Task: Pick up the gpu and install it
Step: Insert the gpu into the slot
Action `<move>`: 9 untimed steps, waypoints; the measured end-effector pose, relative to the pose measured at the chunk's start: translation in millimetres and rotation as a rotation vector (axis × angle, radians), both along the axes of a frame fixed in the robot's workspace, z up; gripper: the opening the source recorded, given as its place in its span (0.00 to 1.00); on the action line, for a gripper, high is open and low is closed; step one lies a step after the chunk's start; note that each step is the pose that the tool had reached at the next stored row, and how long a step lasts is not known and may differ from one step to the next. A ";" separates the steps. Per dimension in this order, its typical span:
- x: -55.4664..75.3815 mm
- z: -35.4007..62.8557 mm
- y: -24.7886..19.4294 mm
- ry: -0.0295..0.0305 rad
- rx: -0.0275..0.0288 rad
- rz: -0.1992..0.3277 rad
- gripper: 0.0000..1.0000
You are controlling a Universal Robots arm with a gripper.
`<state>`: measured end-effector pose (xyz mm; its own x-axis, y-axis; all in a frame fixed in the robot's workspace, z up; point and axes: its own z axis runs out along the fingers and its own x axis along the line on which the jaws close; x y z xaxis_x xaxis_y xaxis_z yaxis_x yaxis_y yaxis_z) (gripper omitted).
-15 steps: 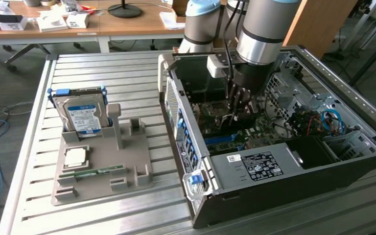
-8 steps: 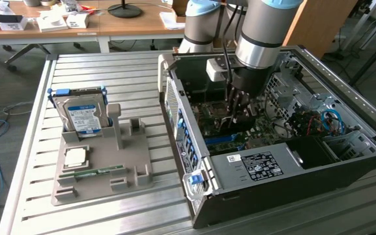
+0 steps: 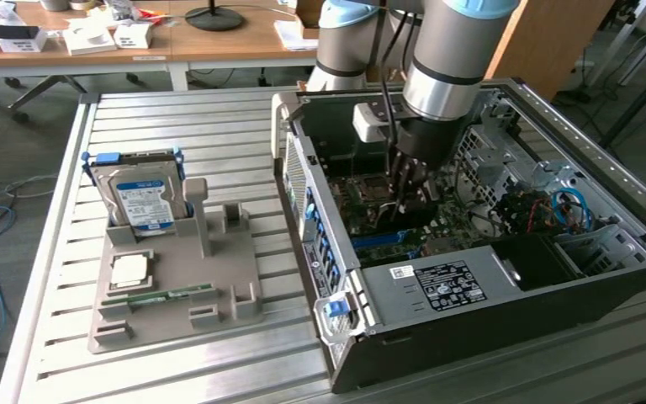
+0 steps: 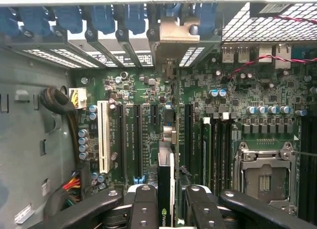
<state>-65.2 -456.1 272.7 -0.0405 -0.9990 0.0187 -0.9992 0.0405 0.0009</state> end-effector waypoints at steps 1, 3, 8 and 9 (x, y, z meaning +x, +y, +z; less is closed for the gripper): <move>-0.3 -0.1 0.0 0.0000 -0.0001 0.000 0.26; -0.4 -0.6 0.0 -0.0002 0.0002 0.000 0.26; -0.5 -6.0 0.0 -0.0001 0.0000 0.000 0.26; -0.6 -6.8 0.0 0.0000 0.0000 0.001 0.26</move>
